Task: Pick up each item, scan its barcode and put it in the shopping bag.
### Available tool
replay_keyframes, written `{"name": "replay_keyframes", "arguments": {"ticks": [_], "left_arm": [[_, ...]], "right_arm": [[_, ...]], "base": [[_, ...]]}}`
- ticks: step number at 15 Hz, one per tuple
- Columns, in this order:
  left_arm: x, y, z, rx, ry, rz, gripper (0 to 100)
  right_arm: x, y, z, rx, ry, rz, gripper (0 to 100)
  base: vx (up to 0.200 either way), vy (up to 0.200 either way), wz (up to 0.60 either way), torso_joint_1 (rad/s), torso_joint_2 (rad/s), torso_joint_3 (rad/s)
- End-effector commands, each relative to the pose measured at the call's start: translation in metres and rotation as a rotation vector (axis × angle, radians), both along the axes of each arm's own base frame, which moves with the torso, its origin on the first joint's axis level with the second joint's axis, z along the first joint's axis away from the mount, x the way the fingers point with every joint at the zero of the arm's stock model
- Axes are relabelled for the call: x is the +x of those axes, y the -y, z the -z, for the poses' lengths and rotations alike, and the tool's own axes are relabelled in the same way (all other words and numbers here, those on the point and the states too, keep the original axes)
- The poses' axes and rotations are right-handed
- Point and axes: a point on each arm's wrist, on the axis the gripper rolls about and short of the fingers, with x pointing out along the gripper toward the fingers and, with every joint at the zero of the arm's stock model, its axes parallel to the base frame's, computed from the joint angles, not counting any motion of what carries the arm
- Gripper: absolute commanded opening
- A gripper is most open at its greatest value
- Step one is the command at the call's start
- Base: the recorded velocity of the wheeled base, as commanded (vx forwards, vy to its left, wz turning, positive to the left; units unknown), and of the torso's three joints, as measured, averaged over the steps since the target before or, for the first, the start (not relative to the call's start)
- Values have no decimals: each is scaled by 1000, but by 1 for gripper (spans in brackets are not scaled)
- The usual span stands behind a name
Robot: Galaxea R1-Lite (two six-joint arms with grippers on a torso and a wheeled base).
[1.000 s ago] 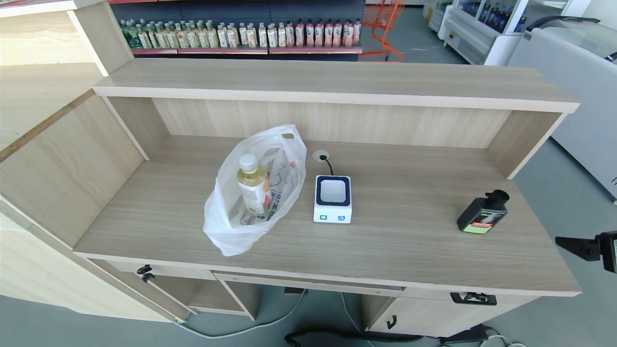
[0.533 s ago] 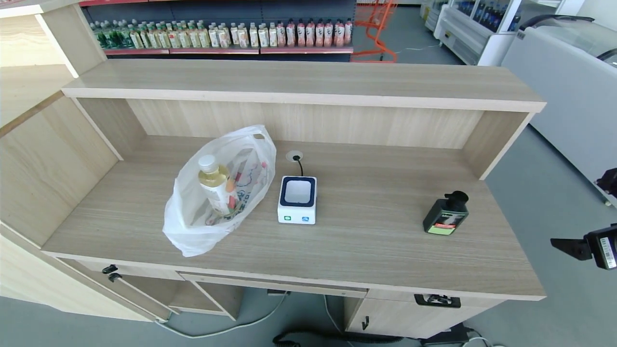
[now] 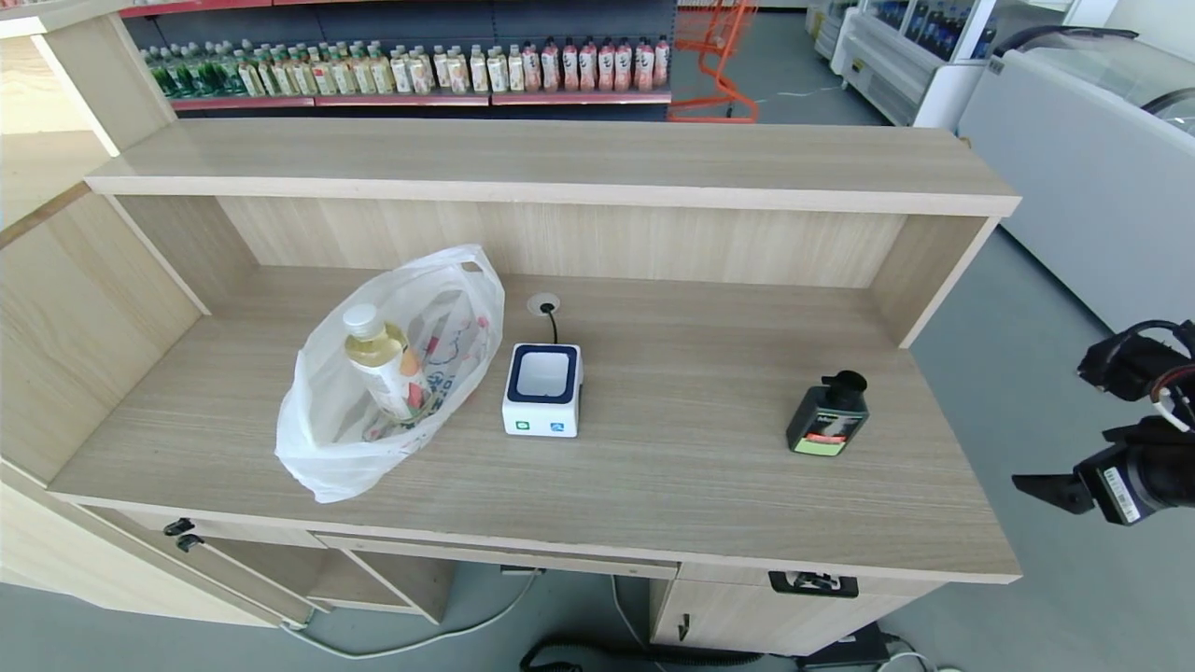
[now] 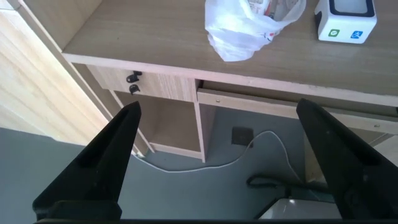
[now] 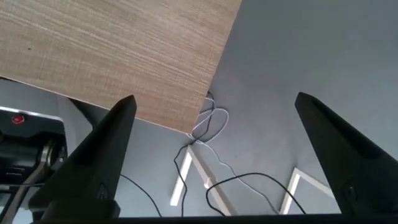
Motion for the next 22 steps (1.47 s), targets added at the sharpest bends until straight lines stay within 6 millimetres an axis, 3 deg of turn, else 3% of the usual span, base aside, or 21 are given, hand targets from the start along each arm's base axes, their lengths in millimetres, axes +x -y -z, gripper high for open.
{"name": "replay_keyframes", "arguments": {"ticks": [1, 4, 8, 12, 22], "left_arm": [[0, 0, 0, 0, 0, 1, 100], [0, 0, 0, 0, 0, 1, 100], [0, 0, 0, 0, 2, 1, 100], [0, 0, 0, 0, 2, 1, 100], [0, 0, 0, 0, 0, 1, 100]], "right_arm": [[13, -12, 12, 3, -49, -76, 100], [29, -29, 23, 6, -67, -180, 100], [68, -56, 43, -8, 11, -287, 100], [83, -81, 51, -3, 25, -366, 100], [130, -112, 61, -11, 67, -441, 100]], "base": [[0, 0, 0, 0, 0, 0], [0, 0, 0, 0, 0, 0], [0, 0, 0, 0, 0, 0], [0, 0, 0, 0, 0, 0], [0, 0, 0, 0, 0, 0]]}}
